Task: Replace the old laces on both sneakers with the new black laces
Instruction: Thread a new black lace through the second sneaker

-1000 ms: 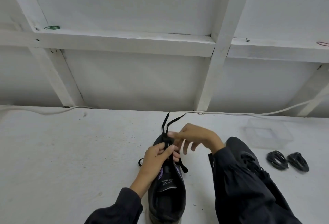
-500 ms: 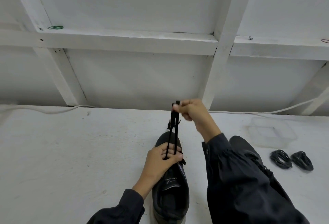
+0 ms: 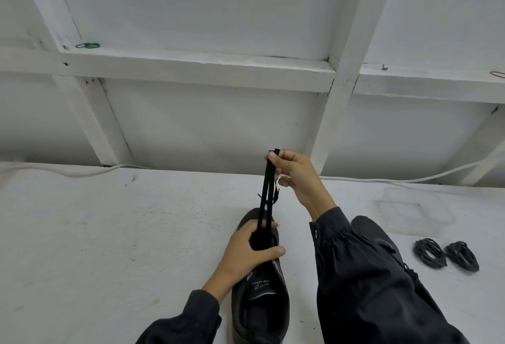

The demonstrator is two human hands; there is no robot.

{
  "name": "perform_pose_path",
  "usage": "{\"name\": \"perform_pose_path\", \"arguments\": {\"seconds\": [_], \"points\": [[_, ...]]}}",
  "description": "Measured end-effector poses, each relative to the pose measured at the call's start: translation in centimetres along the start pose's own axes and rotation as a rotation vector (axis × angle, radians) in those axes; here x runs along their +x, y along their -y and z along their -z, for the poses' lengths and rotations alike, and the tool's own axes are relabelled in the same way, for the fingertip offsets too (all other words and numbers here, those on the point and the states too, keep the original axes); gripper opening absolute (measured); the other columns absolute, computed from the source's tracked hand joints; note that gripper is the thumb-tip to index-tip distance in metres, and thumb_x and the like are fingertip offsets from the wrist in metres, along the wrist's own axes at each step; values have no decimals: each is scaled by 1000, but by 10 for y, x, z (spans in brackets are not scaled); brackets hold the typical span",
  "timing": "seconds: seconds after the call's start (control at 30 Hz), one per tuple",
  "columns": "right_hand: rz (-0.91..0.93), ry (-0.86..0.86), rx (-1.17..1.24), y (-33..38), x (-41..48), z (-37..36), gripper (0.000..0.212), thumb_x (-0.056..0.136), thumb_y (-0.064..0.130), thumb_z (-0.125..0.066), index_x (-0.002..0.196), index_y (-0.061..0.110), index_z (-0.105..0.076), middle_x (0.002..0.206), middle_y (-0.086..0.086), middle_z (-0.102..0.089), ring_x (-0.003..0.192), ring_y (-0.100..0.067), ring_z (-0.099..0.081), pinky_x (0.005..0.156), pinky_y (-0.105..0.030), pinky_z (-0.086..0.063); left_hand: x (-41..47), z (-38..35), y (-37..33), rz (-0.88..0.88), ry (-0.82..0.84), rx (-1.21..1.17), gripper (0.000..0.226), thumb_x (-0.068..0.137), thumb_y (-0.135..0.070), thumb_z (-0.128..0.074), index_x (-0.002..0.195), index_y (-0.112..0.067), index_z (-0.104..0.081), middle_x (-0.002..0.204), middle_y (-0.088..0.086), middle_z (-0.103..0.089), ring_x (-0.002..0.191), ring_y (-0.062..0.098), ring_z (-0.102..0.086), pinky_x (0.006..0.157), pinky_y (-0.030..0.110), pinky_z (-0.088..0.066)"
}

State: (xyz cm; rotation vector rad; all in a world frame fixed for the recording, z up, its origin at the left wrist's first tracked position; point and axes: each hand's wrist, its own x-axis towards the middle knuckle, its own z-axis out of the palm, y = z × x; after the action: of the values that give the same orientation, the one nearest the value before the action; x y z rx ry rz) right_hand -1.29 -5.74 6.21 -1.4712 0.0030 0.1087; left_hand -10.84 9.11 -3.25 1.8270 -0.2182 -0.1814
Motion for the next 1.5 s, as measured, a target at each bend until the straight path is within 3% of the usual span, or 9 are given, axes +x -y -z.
{"name": "perform_pose_path", "arguments": {"seconds": [0.17,0.37,0.73,0.87,0.97,1.07,1.13,1.3,1.5], "points": [[59,-39,-18,21,15,-8,26,90,3,-65,65,9,-61,77,-9,-67,41,-4,-43,46,-16,-33,2,1,4,68,29,98,44,64,-41,-83,105,-41,-67,108,-21,-67,104,-4,-60,96,26,-49],[167,-168,173,60,40,-11,19,91,0,-64,72,4,-63,70,-3,-61,46,-4,-44,45,-14,-34,0,2,3,82,16,156,43,60,-51,-77,101,-43,-66,103,-28,-67,101,-9,-59,93,21,-48],[81,-140,235,27,56,10,9,93,9,-65,85,5,-64,75,-5,-60,48,-7,-50,43,-15,-38,-5,-4,7,42,-31,-65,23,76,-26,-82,97,-28,-73,104,-19,-72,102,-1,-64,89,13,-49],[-98,-49,-178,18,42,15,35,95,29,-63,113,-1,-65,95,-10,-68,63,-16,-65,49,-21,-50,-2,0,-3,139,-60,-314,13,86,-26,-71,96,-19,-77,100,-2,-75,98,14,-69,82,21,-53],[-235,109,-703,9,23,15,49,96,46,-56,98,0,-70,88,-10,-71,60,-19,-65,51,-25,-49,2,7,-11,163,-98,-385,19,91,-26,-63,97,-15,-77,96,2,-76,95,14,-71,78,18,-53],[-405,389,-933,-6,1,10,66,92,65,-47,81,5,-73,74,-3,-73,57,-16,-65,57,-25,-45,3,9,-15,157,-72,-386,21,93,-26,-61,97,-13,-77,96,4,-75,94,14,-70,77,18,-53],[-383,448,-880,-19,-12,5,59,90,62,-53,71,10,-70,63,2,-69,55,-13,-59,54,-21,-40,4,6,-15,158,-60,-376,21,93,-27,-62,96,-14,-77,97,3,-75,95,15,-70,78,19,-53],[-172,250,-339,-36,-37,-6,23,90,22,-70,79,2,-68,57,5,-62,51,-11,-37,44,-14,-30,2,1,-8,152,-41,-349,12,88,-27,-71,95,-20,-76,98,7,-74,98,23,-69,89,32,-56],[-62,102,-194,-21,-40,-11,30,88,12,-70,64,2,-56,69,0,-69,50,-8,-36,51,-14,-32,-5,-4,1,63,-45,-190,14,80,-15,-79,92,-21,-73,93,-11,-74,94,6,-68,84,19,-51]]}}
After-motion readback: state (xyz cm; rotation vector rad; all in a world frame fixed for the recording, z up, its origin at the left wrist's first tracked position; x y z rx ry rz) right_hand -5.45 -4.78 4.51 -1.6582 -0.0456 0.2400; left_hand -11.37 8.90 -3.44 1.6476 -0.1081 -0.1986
